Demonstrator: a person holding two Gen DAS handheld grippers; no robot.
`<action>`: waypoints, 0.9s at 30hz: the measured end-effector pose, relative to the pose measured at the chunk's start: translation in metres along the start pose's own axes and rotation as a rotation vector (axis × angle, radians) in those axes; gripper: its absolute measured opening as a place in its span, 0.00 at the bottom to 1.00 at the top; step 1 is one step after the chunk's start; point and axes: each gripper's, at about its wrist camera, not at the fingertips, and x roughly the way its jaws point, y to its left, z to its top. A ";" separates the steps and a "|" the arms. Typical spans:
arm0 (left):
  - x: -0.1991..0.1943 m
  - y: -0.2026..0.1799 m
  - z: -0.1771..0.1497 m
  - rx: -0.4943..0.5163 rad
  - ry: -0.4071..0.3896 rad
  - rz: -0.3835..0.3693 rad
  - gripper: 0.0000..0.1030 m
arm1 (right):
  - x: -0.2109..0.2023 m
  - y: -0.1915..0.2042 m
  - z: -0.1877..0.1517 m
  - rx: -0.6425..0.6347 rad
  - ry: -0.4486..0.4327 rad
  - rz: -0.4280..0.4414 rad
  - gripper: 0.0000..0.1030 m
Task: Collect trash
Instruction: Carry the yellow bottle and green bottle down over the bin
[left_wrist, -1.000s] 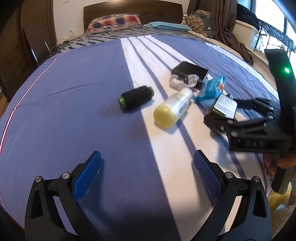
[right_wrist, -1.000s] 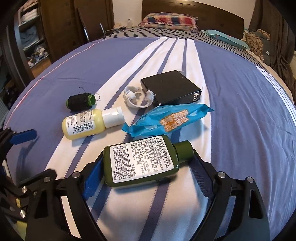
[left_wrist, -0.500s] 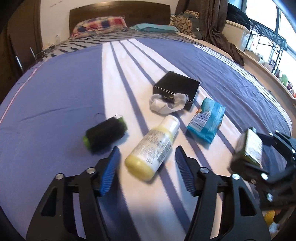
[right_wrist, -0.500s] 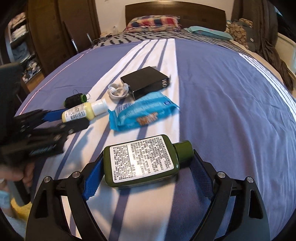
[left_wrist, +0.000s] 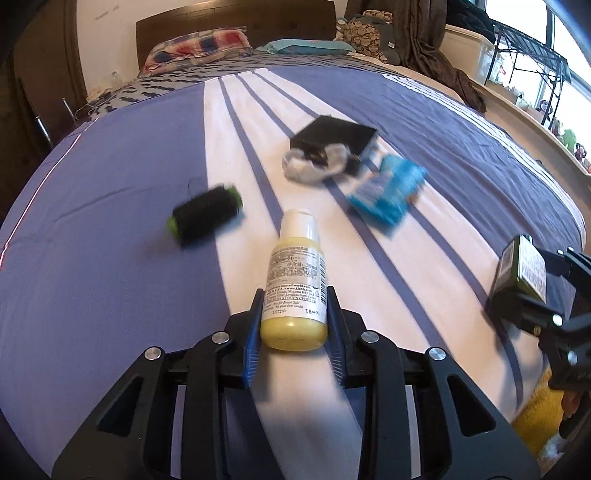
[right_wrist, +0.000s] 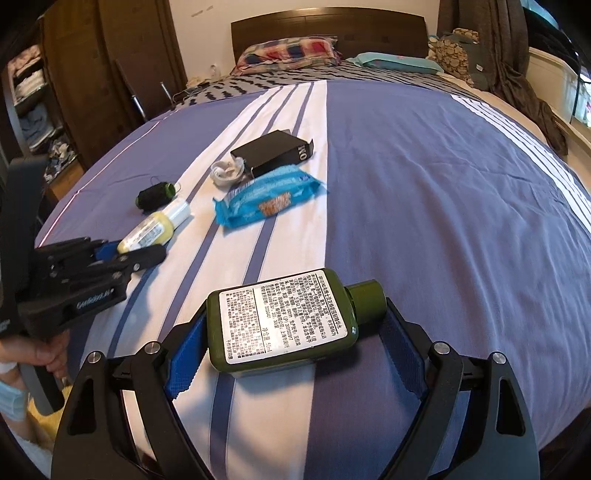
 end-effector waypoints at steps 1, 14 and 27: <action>-0.006 -0.002 -0.008 -0.002 -0.003 0.000 0.28 | -0.004 0.000 -0.004 0.003 -0.001 0.002 0.84; -0.071 -0.030 -0.069 -0.008 -0.050 0.002 0.28 | -0.061 0.005 -0.056 0.038 -0.045 0.034 0.84; -0.115 -0.046 -0.135 -0.024 -0.063 -0.022 0.28 | -0.086 0.022 -0.111 0.032 -0.020 0.073 0.84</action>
